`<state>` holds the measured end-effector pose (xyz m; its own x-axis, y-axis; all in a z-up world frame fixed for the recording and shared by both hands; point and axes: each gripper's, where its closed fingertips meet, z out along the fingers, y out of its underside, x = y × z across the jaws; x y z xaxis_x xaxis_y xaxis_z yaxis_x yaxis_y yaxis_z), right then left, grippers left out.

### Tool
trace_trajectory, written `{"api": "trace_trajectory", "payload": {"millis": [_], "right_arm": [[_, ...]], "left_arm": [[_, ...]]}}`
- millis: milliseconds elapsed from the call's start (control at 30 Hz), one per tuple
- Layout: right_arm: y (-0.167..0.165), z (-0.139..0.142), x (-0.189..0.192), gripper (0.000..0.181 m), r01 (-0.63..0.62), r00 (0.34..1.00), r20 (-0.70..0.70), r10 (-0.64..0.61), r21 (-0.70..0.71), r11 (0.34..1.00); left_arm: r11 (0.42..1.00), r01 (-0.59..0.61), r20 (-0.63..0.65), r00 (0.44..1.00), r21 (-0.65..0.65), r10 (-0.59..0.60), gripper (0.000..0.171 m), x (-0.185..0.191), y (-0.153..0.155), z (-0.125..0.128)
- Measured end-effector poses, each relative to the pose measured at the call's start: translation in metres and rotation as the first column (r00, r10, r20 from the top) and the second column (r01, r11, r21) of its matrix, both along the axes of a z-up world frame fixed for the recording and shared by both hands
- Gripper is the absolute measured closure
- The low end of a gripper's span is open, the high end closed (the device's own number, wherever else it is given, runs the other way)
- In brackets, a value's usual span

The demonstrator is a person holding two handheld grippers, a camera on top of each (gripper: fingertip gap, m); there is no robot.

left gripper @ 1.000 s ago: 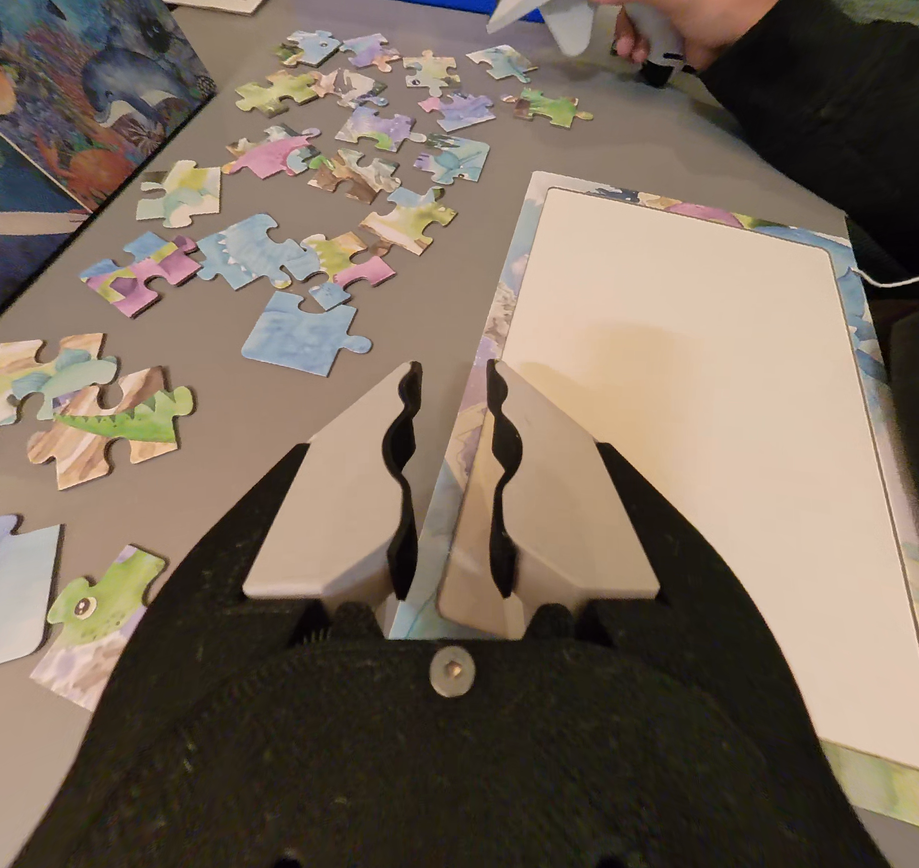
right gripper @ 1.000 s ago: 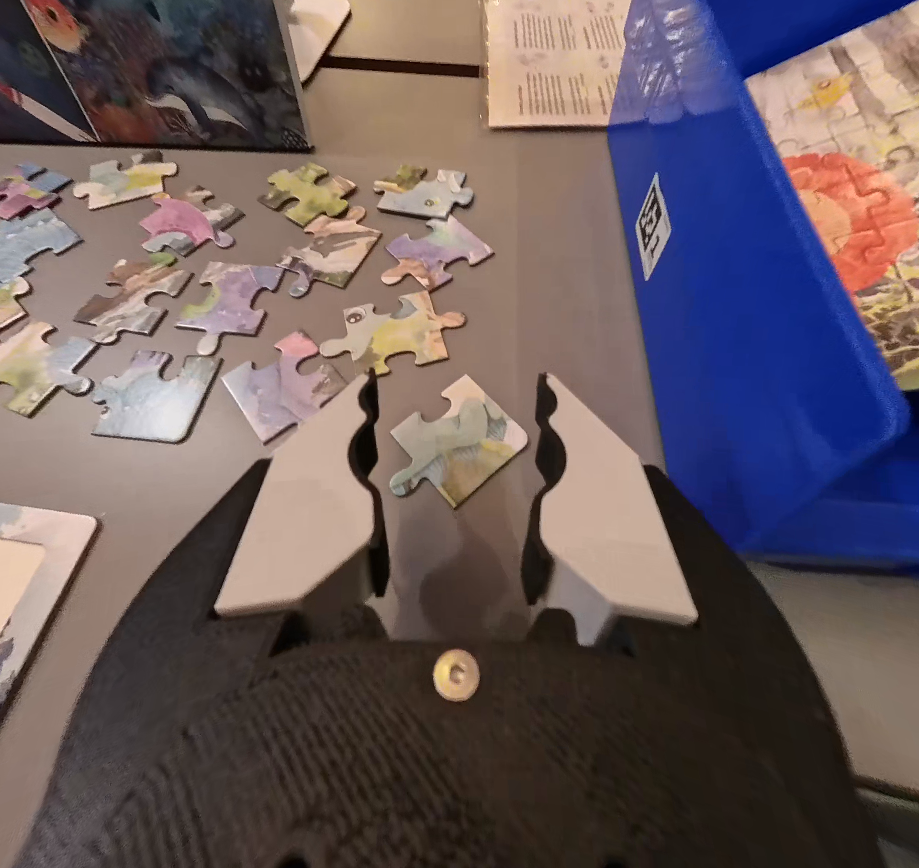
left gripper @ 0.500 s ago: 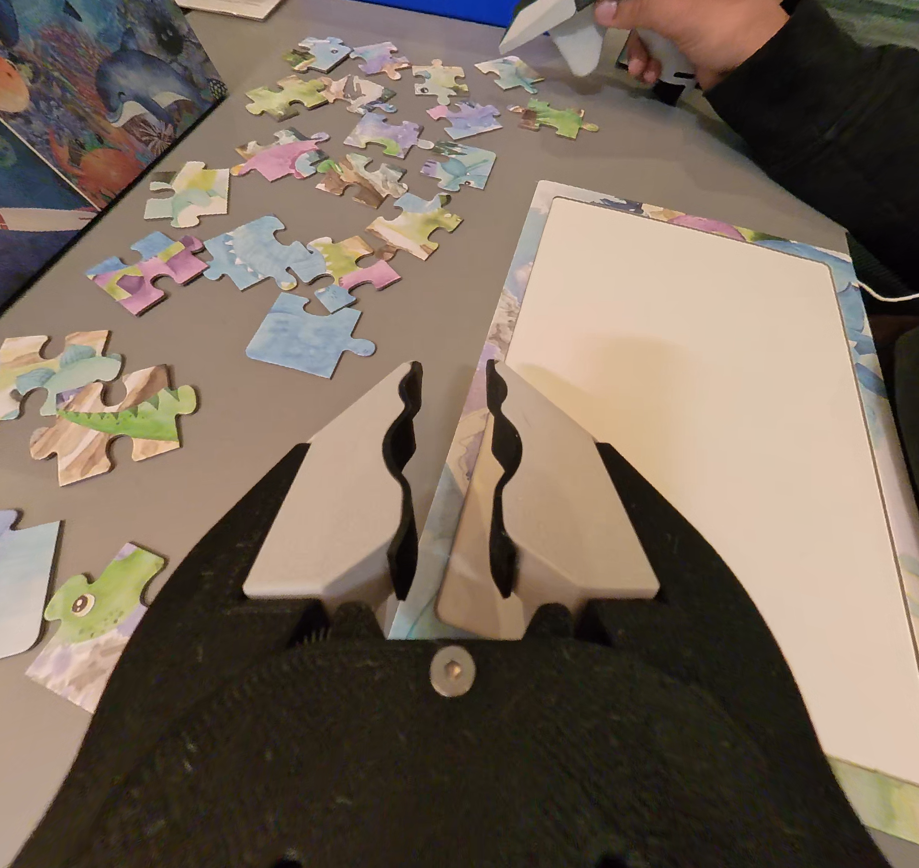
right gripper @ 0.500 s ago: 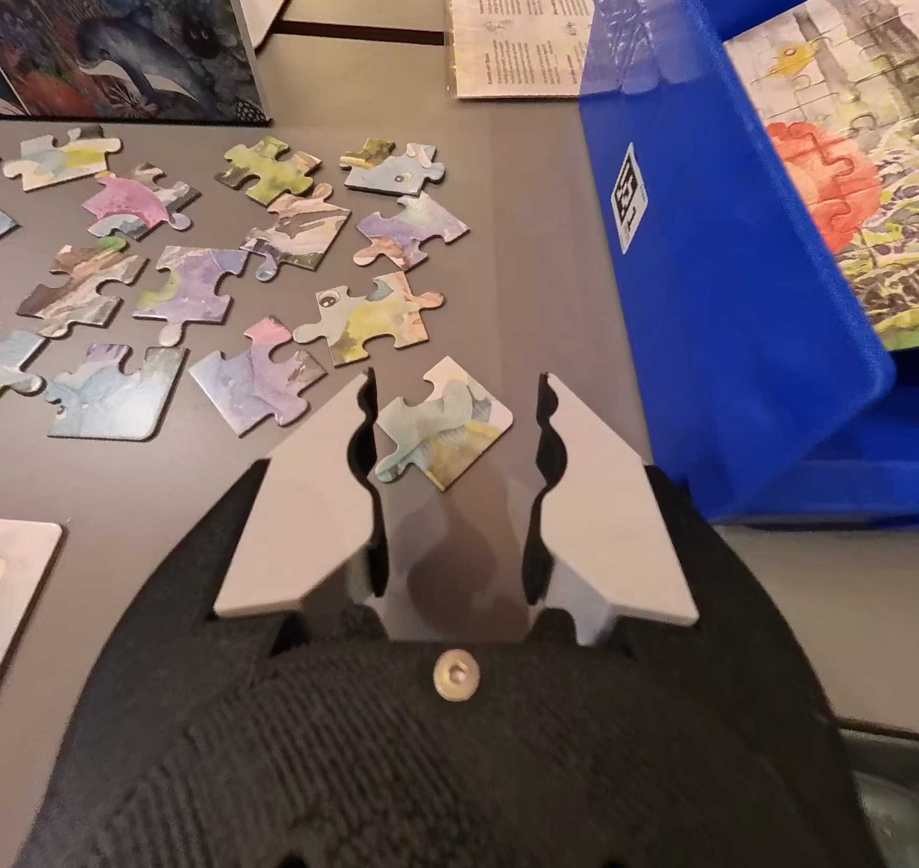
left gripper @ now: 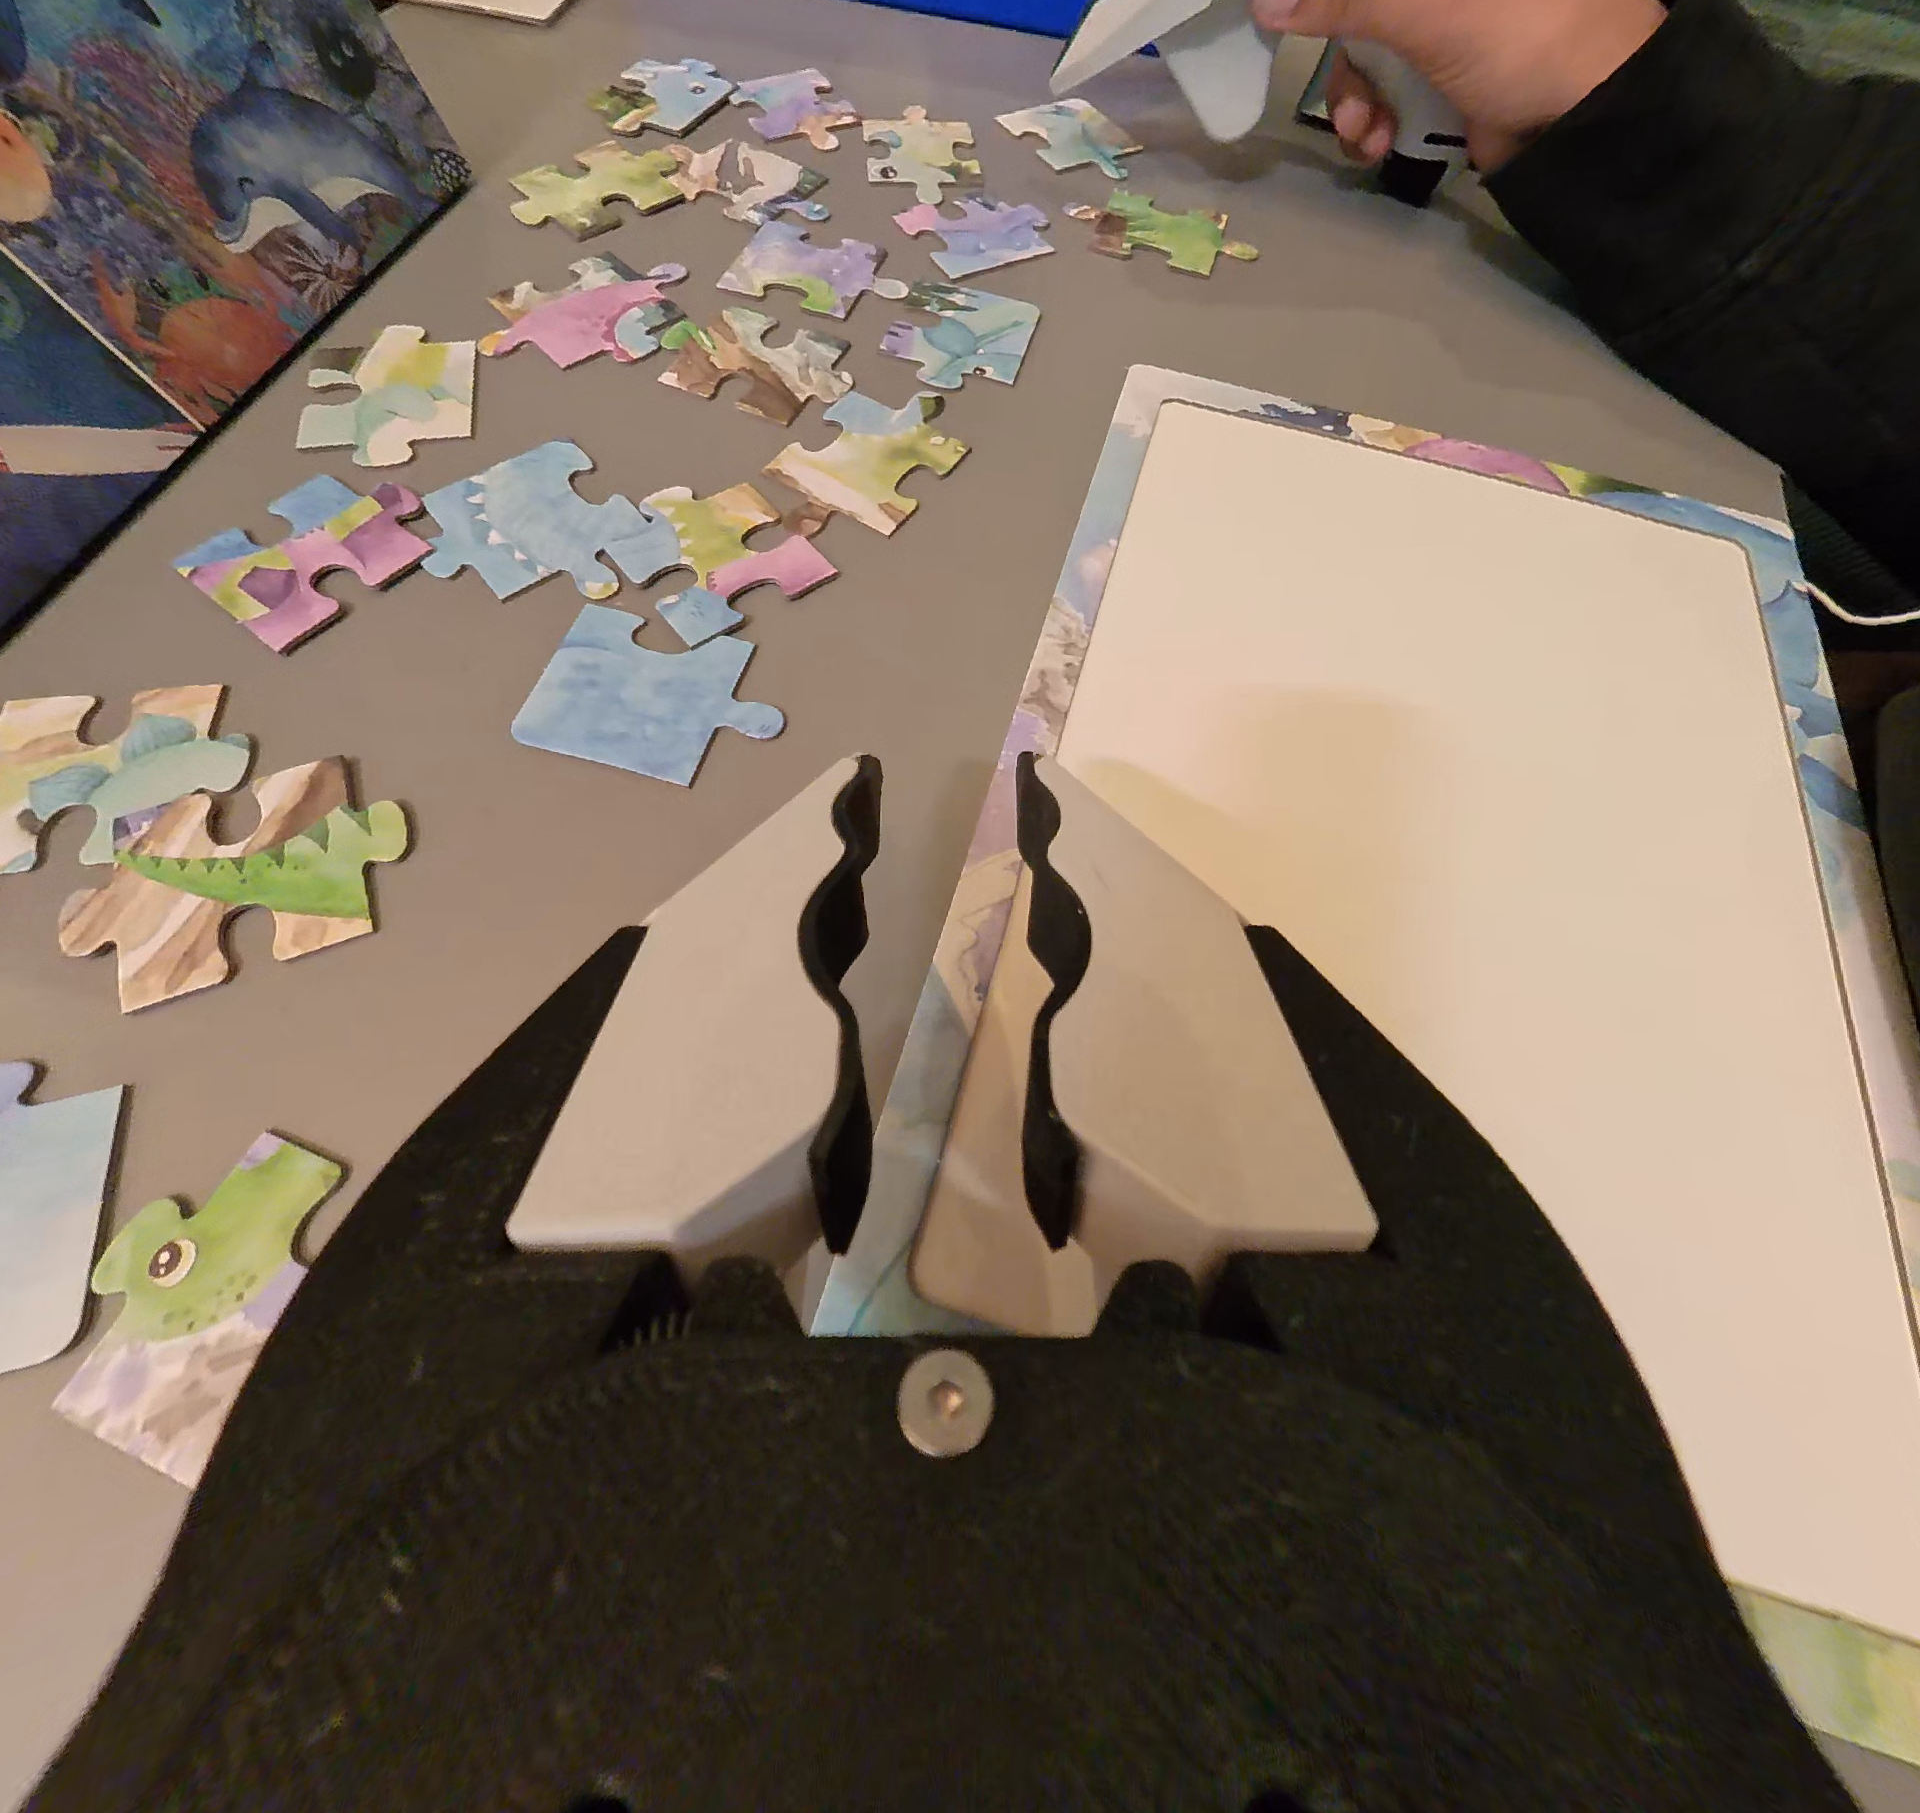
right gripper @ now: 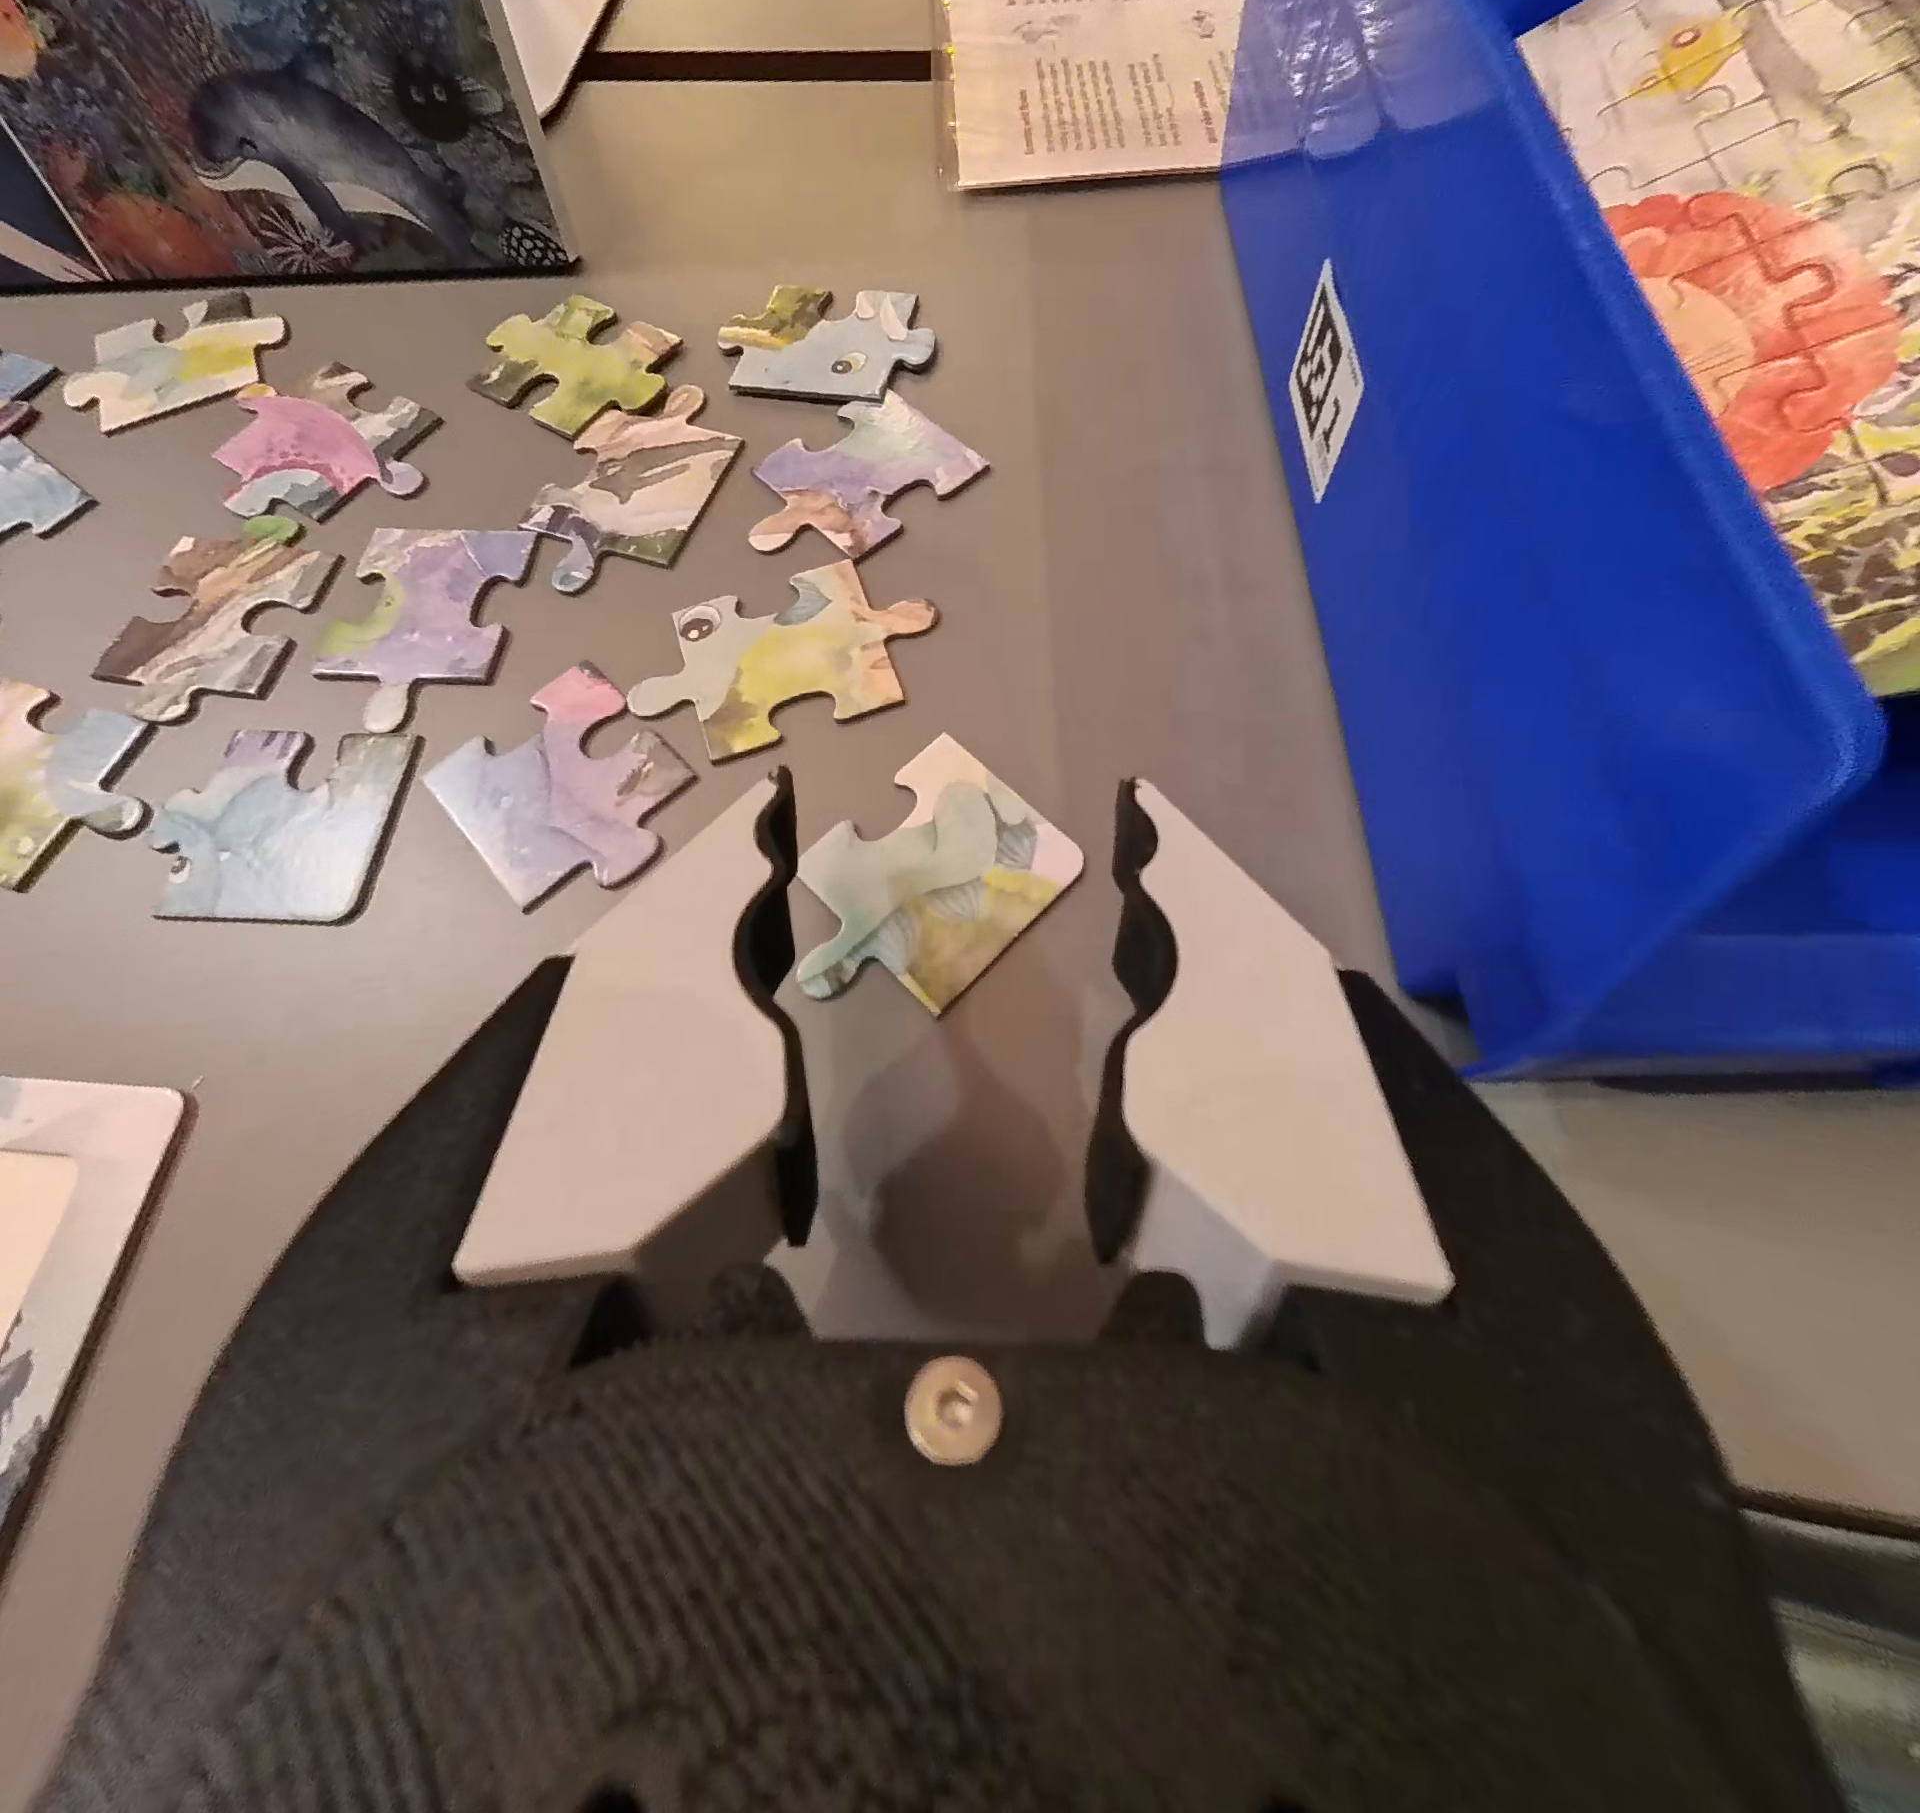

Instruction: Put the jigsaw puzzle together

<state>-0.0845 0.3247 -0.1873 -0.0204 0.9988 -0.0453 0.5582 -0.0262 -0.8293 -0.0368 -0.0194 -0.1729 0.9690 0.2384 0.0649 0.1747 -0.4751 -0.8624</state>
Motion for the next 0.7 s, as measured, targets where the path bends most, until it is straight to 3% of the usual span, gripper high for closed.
{"api": "trace_trajectory", "payload": {"millis": [400,700], "right_arm": [[-0.005,0.021,-0.001,0.109,-0.004,0.993,-0.115,0.006,0.021,1.000],[-0.014,0.074,0.002,0.108,-0.059,0.918,-0.395,0.035,-0.047,0.997]], "left_arm": [[1.000,-0.001,0.002,1.000,0.003,0.001,0.148,0.000,0.000,0.000],[1.000,-0.002,0.006,1.000,0.005,0.002,0.148,-0.001,0.000,0.000]]}}
